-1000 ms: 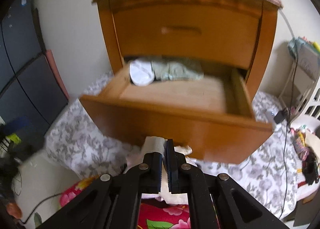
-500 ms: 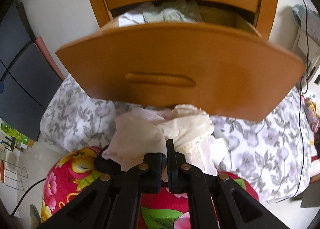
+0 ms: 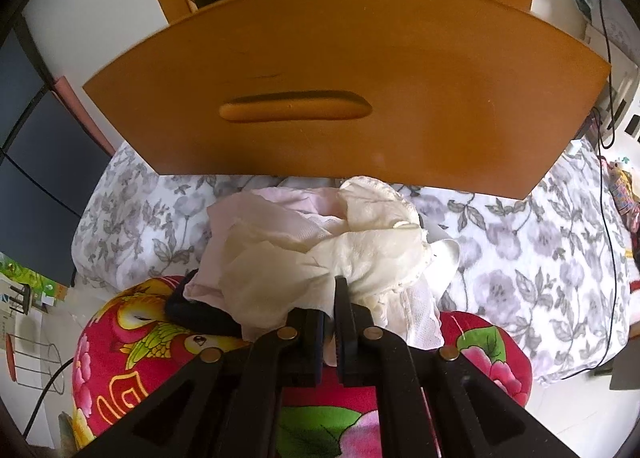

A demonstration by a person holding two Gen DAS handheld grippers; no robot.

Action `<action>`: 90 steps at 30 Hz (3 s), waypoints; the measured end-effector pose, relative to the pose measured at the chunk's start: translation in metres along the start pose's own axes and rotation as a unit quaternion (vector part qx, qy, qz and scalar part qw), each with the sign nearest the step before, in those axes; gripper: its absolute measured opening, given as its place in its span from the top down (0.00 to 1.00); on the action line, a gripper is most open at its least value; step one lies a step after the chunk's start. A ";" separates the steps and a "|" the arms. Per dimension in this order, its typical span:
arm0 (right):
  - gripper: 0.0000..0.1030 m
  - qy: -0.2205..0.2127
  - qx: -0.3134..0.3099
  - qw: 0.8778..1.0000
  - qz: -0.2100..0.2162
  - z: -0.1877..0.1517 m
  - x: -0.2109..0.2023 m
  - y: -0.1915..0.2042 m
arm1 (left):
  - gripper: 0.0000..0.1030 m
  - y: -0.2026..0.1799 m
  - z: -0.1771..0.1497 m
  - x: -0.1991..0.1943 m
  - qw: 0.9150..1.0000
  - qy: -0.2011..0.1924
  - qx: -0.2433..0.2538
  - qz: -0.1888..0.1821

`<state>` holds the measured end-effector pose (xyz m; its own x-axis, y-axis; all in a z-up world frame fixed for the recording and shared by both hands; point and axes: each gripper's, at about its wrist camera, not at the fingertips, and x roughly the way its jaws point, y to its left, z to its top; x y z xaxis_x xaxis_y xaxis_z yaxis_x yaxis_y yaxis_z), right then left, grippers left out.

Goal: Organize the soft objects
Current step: 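Lower the cream cloth onto the cloth pile and open the right tool, then withdraw the right tool and reach the left tool toward the drawer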

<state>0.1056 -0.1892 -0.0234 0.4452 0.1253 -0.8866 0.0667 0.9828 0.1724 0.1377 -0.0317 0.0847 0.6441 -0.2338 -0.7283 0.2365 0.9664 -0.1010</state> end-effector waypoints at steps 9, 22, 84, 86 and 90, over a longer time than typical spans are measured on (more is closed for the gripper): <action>0.71 -0.048 -0.007 0.999 -0.007 0.001 -0.039 0.005 | 0.04 0.002 -0.001 0.001 1.000 0.001 -0.006 0.005; 0.36 -0.141 -0.015 0.990 -0.019 0.007 -0.111 0.012 | 0.04 0.001 0.003 -0.018 1.000 -0.024 -0.003 0.007; 0.00 -0.130 0.013 0.991 0.012 0.079 -0.044 -0.042 | 0.04 -0.018 0.182 0.146 0.996 0.045 0.073 0.005; 0.00 -0.120 0.014 0.993 0.013 0.082 -0.036 -0.043 | 0.04 -0.020 0.186 0.157 0.995 0.061 0.075 0.005; 0.00 -0.107 0.013 0.994 0.016 0.083 -0.029 -0.045 | 0.04 -0.024 0.191 0.178 0.993 0.087 0.084 0.006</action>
<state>0.1642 -0.2478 0.0300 0.6277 0.1218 -0.7689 0.0718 0.9744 0.2130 0.3855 -0.1169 0.0867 0.5159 -0.1860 -0.8362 0.3567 0.9341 0.0123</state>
